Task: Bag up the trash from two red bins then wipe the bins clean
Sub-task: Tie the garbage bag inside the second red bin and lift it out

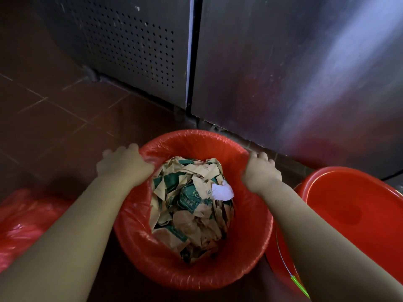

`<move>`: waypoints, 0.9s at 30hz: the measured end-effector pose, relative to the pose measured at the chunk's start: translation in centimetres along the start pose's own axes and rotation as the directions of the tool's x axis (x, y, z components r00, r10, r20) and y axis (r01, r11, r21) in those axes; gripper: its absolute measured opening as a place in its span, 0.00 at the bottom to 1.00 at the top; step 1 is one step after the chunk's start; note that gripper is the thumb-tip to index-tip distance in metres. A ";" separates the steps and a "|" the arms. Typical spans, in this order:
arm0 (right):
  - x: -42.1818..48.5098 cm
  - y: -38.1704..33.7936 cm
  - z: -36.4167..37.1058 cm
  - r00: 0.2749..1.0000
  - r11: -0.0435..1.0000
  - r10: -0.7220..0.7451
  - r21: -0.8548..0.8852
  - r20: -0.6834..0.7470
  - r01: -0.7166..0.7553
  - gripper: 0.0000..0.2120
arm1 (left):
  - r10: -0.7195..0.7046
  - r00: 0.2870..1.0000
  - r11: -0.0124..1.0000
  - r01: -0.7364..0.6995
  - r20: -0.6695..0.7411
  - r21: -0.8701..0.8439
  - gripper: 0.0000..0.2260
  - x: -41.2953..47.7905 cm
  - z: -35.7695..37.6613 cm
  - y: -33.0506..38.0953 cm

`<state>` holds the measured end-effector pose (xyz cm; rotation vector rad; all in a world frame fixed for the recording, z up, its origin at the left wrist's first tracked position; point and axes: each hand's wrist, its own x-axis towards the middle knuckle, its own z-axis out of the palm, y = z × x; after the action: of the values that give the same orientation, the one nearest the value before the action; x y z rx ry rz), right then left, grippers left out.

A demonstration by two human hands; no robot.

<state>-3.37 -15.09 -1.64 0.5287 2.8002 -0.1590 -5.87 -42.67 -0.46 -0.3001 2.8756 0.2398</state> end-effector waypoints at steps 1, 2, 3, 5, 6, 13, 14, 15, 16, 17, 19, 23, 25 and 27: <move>0.5 -0.3 -0.1 0.999 0.999 -0.040 0.007 -0.036 0.040 0.27 | 0.022 0.999 0.999 -0.023 -0.034 -0.037 0.26 0.5 -0.2 0.6; 1.0 -0.6 -0.2 0.994 0.996 -0.088 0.013 -0.070 0.089 0.27 | 0.055 0.996 0.995 -0.060 -0.064 -0.078 0.25 1.2 -0.2 1.3; 1.7 -1.0 -0.3 0.986 0.990 -0.140 0.014 -0.094 0.142 0.28 | 0.103 0.991 0.988 -0.112 -0.090 -0.102 0.25 1.9 -0.1 1.9; 3.0 -1.8 -0.6 0.964 0.970 -0.241 0.006 -0.112 0.243 0.28 | 0.227 0.967 0.966 -0.238 -0.118 -0.096 0.22 3.2 0.2 3.3; 3.6 -2.1 -0.7 0.953 0.959 -0.283 0.001 -0.112 0.285 0.28 | 0.284 0.951 0.952 -0.295 -0.125 -0.085 0.22 3.7 0.4 3.9; 5.9 -3.8 -0.9 0.910 0.919 -0.394 -0.080 -0.130 0.386 0.24 | 0.441 0.889 0.893 -0.448 -0.122 -0.043 0.17 6.6 1.9 5.6; 6.0 -3.9 -1.0 0.908 0.920 -0.390 -0.092 -0.154 0.380 0.22 | 0.447 0.883 0.888 -0.457 -0.146 -0.044 0.16 6.9 2.0 5.4; 5.9 -4.0 -1.2 0.907 0.923 -0.383 -0.101 -0.175 0.371 0.20 | 0.453 0.875 0.884 -0.465 -0.171 -0.036 0.15 7.0 2.0 5.3; 5.9 -4.0 -1.2 0.906 0.926 -0.376 -0.103 -0.196 0.363 0.19 | 0.463 0.864 0.880 -0.475 -0.198 -0.014 0.14 7.1 2.0 5.2; 5.9 -4.1 -1.1 0.905 0.930 -0.368 -0.100 -0.215 0.355 0.18 | 0.473 0.852 0.876 -0.483 -0.225 0.013 0.14 7.1 2.0 5.2; 5.6 -4.2 -1.1 0.899 0.938 -0.347 -0.117 -0.267 0.327 0.15 | 0.491 0.827 0.866 -0.497 -0.274 0.053 0.14 6.7 2.1 5.3; 5.2 -4.2 -0.5 0.843 0.909 -0.417 -0.165 -0.338 0.383 0.12 | 0.525 0.797 0.851 -0.503 -0.298 0.155 0.14 5.5 2.2 5.7; 4.6 -4.5 -0.3 0.788 0.863 -0.505 -0.225 -0.351 0.453 0.10 | 0.550 0.786 0.835 -0.503 -0.283 0.225 0.12 4.8 2.2 5.8; 3.9 -4.6 -0.5 0.736 0.817 -0.575 -0.307 -0.358 0.489 0.05 | 0.566 0.786 0.821 -0.507 -0.249 0.265 0.12 4.2 2.4 5.8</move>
<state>-8.67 -17.99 -2.07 -0.3662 3.2825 0.1404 -10.61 -37.36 -3.02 0.5935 3.2053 0.0137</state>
